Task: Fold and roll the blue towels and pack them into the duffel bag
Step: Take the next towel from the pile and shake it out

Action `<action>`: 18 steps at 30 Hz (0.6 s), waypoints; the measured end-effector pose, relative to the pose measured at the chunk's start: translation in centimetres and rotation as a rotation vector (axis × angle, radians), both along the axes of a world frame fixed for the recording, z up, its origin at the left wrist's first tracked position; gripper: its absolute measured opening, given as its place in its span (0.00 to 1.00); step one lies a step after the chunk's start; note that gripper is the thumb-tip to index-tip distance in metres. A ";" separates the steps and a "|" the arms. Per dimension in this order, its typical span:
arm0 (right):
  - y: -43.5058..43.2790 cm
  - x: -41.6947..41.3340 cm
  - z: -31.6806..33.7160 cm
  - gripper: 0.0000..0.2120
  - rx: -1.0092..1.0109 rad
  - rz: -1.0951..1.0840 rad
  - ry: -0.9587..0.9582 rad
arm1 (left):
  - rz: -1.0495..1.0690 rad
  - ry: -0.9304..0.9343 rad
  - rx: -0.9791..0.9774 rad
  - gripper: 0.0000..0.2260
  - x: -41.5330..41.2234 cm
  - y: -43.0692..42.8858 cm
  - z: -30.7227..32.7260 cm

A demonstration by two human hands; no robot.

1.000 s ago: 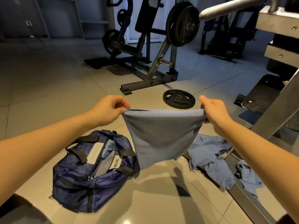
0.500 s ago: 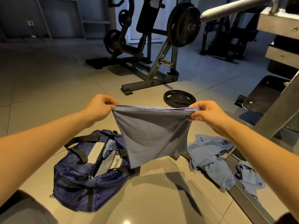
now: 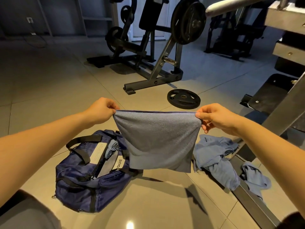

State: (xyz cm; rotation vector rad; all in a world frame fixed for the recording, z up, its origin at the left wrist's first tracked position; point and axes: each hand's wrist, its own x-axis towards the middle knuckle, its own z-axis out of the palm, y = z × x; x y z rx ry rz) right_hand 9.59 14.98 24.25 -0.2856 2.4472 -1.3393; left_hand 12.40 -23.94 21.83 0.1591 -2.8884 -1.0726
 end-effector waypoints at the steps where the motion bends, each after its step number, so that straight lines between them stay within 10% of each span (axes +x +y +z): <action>1: -0.1 0.0 -0.1 0.12 0.007 0.002 -0.002 | 0.005 -0.019 0.028 0.09 0.0 0.0 0.0; 18: -1.1 0.2 -0.9 0.11 -0.140 -0.087 0.056 | 0.114 -0.102 0.410 0.12 -0.4 0.3 -0.3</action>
